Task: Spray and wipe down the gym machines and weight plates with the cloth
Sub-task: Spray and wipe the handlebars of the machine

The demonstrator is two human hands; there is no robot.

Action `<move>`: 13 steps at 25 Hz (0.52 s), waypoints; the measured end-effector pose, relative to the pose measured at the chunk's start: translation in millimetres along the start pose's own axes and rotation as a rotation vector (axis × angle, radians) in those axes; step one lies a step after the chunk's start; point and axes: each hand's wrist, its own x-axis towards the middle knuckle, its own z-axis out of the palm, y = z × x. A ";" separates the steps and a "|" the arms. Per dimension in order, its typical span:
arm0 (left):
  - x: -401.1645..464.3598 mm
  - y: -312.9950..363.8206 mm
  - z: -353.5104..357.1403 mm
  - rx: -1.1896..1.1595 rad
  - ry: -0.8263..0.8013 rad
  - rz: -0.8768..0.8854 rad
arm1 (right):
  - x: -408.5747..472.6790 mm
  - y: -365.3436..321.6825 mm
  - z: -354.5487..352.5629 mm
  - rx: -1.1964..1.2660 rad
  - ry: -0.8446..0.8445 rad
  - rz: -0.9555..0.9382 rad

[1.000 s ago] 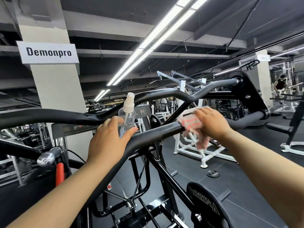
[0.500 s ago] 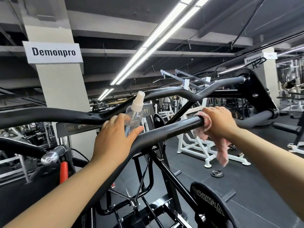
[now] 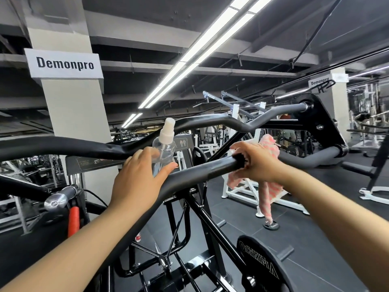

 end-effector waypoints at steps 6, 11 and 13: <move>-1.3 -3.1 -0.2 -0.031 0.005 -0.016 | 1.6 24.3 -36.2 0.173 -0.303 0.123; -0.2 -1.6 -0.2 -0.015 0.005 0.004 | 14.3 25.4 -9.8 -0.467 -0.034 0.049; 0.4 0.4 -0.6 0.002 0.006 0.010 | 15.1 25.5 -3.9 -0.482 0.058 0.047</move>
